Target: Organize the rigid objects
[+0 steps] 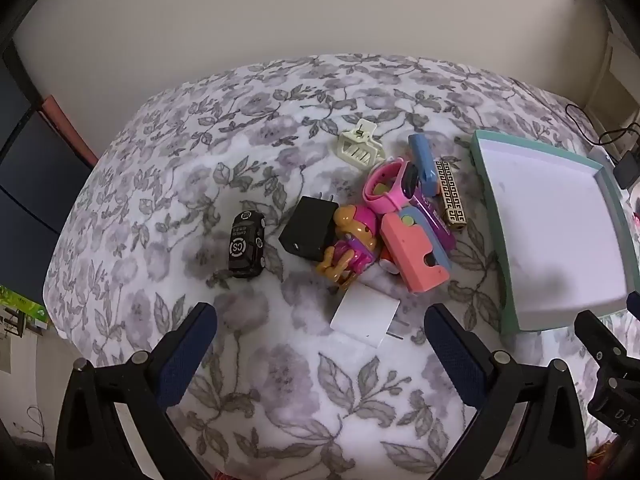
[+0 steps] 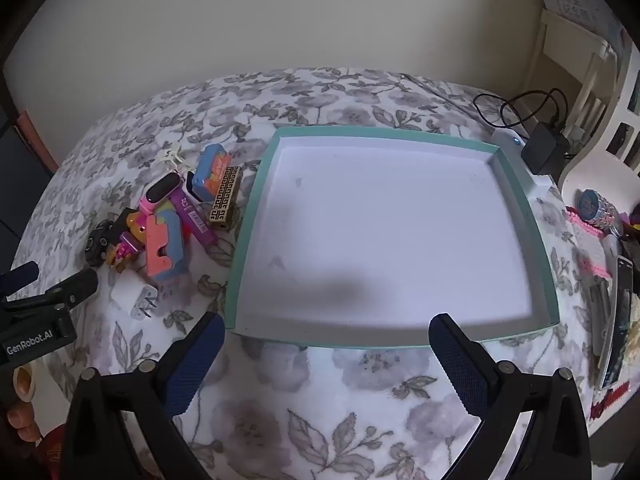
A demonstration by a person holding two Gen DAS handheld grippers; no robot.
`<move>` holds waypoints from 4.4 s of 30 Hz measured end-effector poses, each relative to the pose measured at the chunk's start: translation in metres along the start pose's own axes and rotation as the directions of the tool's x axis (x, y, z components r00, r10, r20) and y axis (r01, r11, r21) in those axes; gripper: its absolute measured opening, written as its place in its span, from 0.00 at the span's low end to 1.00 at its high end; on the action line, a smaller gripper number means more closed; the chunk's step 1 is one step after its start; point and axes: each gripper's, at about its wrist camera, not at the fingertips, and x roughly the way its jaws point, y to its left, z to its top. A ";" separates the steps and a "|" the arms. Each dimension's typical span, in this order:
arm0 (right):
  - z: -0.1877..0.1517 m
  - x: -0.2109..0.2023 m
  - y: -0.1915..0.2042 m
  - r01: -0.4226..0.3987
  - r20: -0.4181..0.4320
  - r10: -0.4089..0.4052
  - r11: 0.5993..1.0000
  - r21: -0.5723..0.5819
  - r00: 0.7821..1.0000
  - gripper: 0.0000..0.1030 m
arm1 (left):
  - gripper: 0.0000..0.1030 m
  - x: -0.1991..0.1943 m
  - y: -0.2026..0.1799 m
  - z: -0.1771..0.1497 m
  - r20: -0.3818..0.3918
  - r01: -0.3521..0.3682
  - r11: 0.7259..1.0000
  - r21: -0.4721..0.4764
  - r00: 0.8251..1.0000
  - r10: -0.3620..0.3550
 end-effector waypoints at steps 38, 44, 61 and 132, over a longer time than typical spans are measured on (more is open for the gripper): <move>0.000 0.001 -0.011 0.024 -0.006 -0.024 0.999 0.040 1.000 1.00 | 1.00 0.010 0.001 -0.003 -0.054 -0.014 1.000 0.026 0.998 0.015; 0.000 0.002 -0.012 0.027 -0.009 -0.027 0.999 0.043 1.000 1.00 | 1.00 0.011 0.001 -0.003 -0.057 -0.014 1.000 0.027 0.998 0.015; 0.000 0.002 -0.013 0.027 -0.011 -0.027 0.999 0.043 1.000 1.00 | 1.00 0.013 0.000 -0.003 -0.069 -0.014 0.999 0.031 0.998 0.016; 0.052 0.095 0.141 -0.137 -0.179 0.114 0.983 -0.125 0.977 0.90 | 0.94 0.106 0.115 0.047 -0.162 0.025 0.989 -0.144 0.986 -0.049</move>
